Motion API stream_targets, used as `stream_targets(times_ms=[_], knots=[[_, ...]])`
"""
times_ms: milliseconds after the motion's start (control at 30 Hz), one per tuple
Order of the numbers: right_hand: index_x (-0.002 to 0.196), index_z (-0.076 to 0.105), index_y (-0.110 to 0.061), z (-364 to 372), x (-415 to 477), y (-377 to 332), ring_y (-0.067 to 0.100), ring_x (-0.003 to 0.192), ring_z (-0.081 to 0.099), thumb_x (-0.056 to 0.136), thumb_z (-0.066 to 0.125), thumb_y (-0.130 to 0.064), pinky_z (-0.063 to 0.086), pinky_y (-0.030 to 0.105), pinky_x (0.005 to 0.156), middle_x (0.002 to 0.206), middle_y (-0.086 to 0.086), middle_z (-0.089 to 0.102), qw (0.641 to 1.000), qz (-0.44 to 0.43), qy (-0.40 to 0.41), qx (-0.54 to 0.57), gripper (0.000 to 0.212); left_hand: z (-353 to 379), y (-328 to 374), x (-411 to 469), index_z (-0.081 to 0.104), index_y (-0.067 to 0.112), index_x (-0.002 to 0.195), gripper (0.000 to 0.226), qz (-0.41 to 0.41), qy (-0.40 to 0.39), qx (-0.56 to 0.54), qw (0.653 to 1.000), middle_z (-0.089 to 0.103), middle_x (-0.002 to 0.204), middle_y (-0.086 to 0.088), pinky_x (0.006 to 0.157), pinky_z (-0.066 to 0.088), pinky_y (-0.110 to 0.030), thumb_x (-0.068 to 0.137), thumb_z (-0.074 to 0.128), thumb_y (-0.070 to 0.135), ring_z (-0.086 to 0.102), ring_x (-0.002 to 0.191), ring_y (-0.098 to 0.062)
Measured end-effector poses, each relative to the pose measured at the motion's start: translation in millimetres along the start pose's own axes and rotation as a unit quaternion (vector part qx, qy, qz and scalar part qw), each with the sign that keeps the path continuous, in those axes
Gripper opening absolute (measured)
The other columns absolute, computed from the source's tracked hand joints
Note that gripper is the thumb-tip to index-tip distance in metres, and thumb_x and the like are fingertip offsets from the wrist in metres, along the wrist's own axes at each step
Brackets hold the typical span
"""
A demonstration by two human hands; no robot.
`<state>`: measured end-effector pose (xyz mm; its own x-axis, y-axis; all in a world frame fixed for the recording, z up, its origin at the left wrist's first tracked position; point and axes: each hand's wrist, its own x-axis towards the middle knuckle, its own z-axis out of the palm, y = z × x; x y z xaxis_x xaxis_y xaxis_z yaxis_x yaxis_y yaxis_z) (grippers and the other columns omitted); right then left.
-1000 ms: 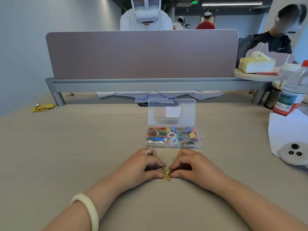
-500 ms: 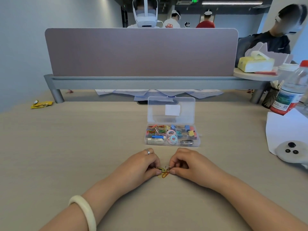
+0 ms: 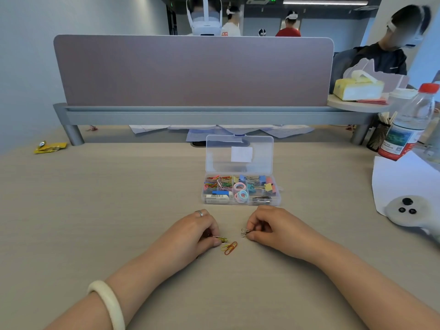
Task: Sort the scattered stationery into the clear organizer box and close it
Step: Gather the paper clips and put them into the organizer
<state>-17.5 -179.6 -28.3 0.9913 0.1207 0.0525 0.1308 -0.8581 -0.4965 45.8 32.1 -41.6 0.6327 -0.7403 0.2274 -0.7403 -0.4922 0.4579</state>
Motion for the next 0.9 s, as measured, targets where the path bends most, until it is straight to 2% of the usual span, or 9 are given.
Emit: stream_targets(times_ms=[100,167,233,400,533,600,767,900], knots=[[0.083,0.058,-0.031,0,1,-5,0.004,0.077,0.053,0.081,0.063,-0.029,0.044,0.023,0.073,0.085,-0.011,0.055,1.0,0.004,-0.001,-0.02,0.006,1,-1,0,0.059,0.019,0.085,0.008,-0.006,0.001,-0.006,1.0,0.043,0.076,0.018,0.063,0.033,-0.008,0.082,0.063,0.026,0.043,0.072,0.007],[0.089,0.06,-0.027,0,1,-9,0.009,0.085,0.055,0.083,0.061,-0.03,0.044,0.025,0.077,0.093,-0.008,0.057,0.998,0.002,0.001,-0.057,0.006,2,0,1,0.06,0.02,0.083,0.007,-0.01,0.003,-0.016,1.0,0.045,0.076,0.017,0.063,0.034,-0.009,0.081,0.064,0.025,0.044,0.073,0.006],[0.093,0.061,-0.023,1,1,-13,0.008,0.085,0.051,0.084,0.06,-0.03,0.041,0.024,0.076,0.099,-0.007,0.058,0.997,-0.008,0.006,-0.079,0.011,4,1,2,0.058,0.024,0.077,0.008,-0.02,0.014,-0.035,0.999,0.048,0.076,0.015,0.062,0.035,-0.01,0.08,0.066,0.025,0.046,0.074,0.003],[0.092,0.061,-0.024,2,1,-13,0.008,0.087,0.055,0.083,0.062,-0.03,0.044,0.024,0.078,0.093,-0.01,0.052,0.999,-0.002,0.011,-0.044,0.011,2,1,9,0.053,0.033,0.064,0.027,-0.058,0.075,-0.104,0.99,0.052,0.068,0.011,0.059,0.037,-0.008,0.075,0.071,0.017,0.051,0.069,0.002],[0.092,0.06,-0.024,3,1,-11,0.007,0.087,0.052,0.084,0.061,-0.029,0.043,0.023,0.078,0.092,-0.012,0.05,0.999,-0.004,0.012,-0.031,0.01,-8,-5,27,0.057,0.024,0.063,0.022,-0.102,0.138,-0.179,0.969,0.053,0.059,0.009,0.051,0.036,-0.008,0.075,0.07,0.011,0.048,0.051,0.0],[0.093,0.06,-0.024,4,1,-11,0.004,0.085,0.051,0.084,0.061,-0.03,0.042,0.021,0.078,0.092,-0.013,0.05,1.0,-0.006,0.017,-0.026,0.011,-15,-12,41,0.058,0.023,0.063,0.022,-0.114,0.169,-0.192,0.96,0.055,0.06,0.008,0.05,0.036,-0.007,0.076,0.069,0.01,0.046,0.05,-0.001],[0.092,0.062,-0.024,7,3,-12,0.002,0.081,0.048,0.084,0.061,-0.03,0.042,0.021,0.076,0.091,-0.014,0.051,0.999,-0.016,0.045,-0.018,0.011,-25,-34,86,0.06,0.018,0.068,0.015,-0.13,0.237,-0.145,0.952,0.055,0.065,0.009,0.052,0.037,-0.006,0.076,0.068,0.008,0.046,0.058,-0.006],[0.092,0.063,-0.025,8,4,-11,0.002,0.081,0.049,0.083,0.061,-0.031,0.042,0.021,0.076,0.089,-0.016,0.049,0.998,-0.015,0.054,-0.016,0.011,-19,-52,100,0.065,0.009,0.075,0.004,-0.119,0.209,-0.063,0.969,0.055,0.073,0.003,0.059,0.035,-0.009,0.075,0.069,0.008,0.049,0.07,-0.014]])
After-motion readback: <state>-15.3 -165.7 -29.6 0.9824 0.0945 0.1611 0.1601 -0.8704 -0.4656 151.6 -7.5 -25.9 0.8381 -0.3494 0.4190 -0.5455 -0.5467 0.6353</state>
